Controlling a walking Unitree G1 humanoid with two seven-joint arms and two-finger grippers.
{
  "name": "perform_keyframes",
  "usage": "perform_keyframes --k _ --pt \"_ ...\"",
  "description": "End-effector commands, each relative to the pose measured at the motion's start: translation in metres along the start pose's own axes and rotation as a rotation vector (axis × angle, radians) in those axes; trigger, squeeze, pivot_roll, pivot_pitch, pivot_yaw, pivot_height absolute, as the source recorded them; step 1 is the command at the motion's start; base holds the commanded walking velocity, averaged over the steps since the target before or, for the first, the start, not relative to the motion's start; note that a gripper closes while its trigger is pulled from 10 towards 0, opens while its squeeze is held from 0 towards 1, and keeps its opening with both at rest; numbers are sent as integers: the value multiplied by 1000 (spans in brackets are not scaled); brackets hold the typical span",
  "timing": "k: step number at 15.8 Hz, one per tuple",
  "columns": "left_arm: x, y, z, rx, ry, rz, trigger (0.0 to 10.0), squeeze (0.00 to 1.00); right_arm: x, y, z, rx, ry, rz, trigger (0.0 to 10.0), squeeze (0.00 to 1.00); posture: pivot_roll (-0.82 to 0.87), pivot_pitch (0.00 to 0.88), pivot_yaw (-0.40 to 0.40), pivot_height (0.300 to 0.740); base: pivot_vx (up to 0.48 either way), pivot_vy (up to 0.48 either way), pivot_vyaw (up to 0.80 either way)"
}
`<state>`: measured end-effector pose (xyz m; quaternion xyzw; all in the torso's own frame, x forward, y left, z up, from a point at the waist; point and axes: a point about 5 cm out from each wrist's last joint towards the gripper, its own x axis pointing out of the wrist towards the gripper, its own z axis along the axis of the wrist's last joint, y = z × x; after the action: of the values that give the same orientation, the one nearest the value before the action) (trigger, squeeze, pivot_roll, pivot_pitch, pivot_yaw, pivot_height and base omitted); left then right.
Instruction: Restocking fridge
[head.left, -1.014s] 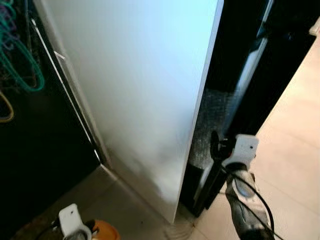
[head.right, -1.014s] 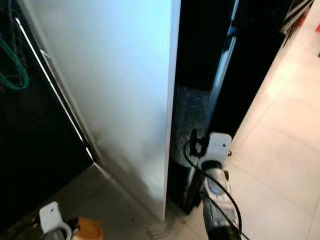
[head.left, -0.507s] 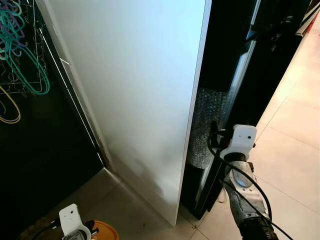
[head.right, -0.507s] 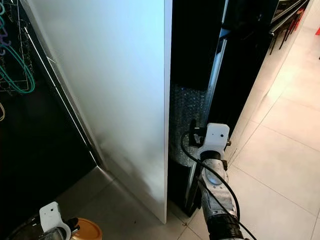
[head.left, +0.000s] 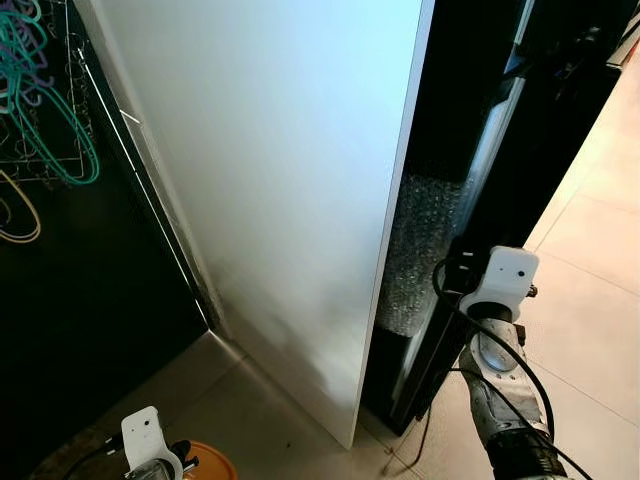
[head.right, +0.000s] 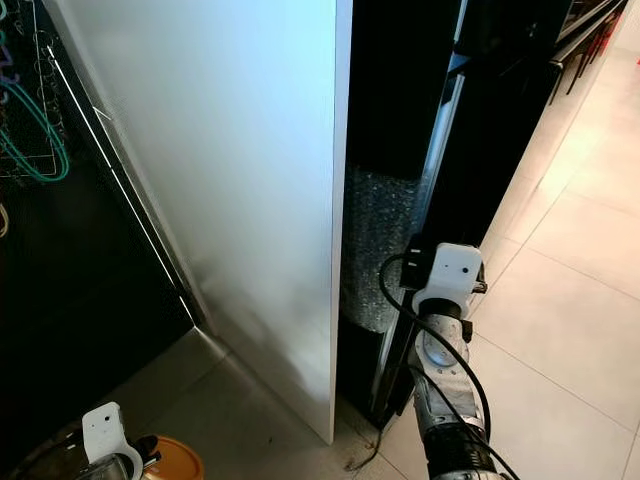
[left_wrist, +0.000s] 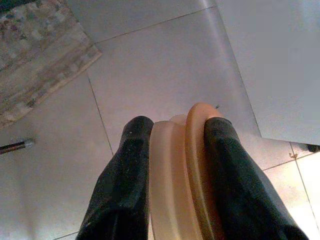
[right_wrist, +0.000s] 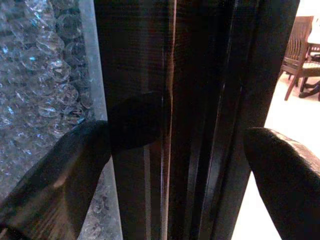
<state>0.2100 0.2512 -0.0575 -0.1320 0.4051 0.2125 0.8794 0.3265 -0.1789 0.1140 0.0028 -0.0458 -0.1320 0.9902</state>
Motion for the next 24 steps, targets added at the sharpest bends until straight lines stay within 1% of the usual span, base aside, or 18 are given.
perform_keyframes --k 1,6,9,11,13,15,16,18,20,22,24 --pt "0 4 -2 7 17 5 10000 0 4 -2 3 1 -10 -11 10000 0 -157 0 47 740 0 0 0" --pt "0 3 -2 8 15 4 10000 0 17 -4 10 1 -11 1 10000 0 -153 0 46 740 0 0 0" --pt "0 2 -3 5 17 3 10000 0 21 -12 13 -4 -22 -23 10000 0 -152 0 45 740 0 0 0" --pt "0 2 -3 4 18 2 10000 0 21 -21 14 -12 -34 -68 10000 0 -155 0 45 740 0 0 0" --pt "0 1 -3 5 19 1 10000 0 18 -38 14 -30 -46 -156 10000 0 -161 0 44 740 0 0 0" --pt "0 1 -4 5 20 0 10000 0 6 -68 10 -71 -52 -282 10000 0 -163 0 39 740 0 0 0" --pt "0 1 -4 5 21 0 10000 0 3 -75 8 -84 -49 -309 10000 0 -163 0 39 740 0 0 0" --pt "0 0 -4 6 23 -2 10000 0 -11 -104 0 -106 -18 -397 10000 0 -172 0 40 740 0 0 0" --pt "0 0 -5 11 26 -5 10000 0 -22 -122 -7 -137 8 -450 10000 0 -176 0 40 740 0 0 0" --pt "0 0 -5 12 27 -6 10000 0 -37 -144 -16 -156 50 -535 10000 0 -178 0 39 740 0 0 0" --pt "0 0 -5 13 27 -9 10000 0 -52 -161 -25 -179 96 -599 10000 0 -177 0 38 740 0 0 0"
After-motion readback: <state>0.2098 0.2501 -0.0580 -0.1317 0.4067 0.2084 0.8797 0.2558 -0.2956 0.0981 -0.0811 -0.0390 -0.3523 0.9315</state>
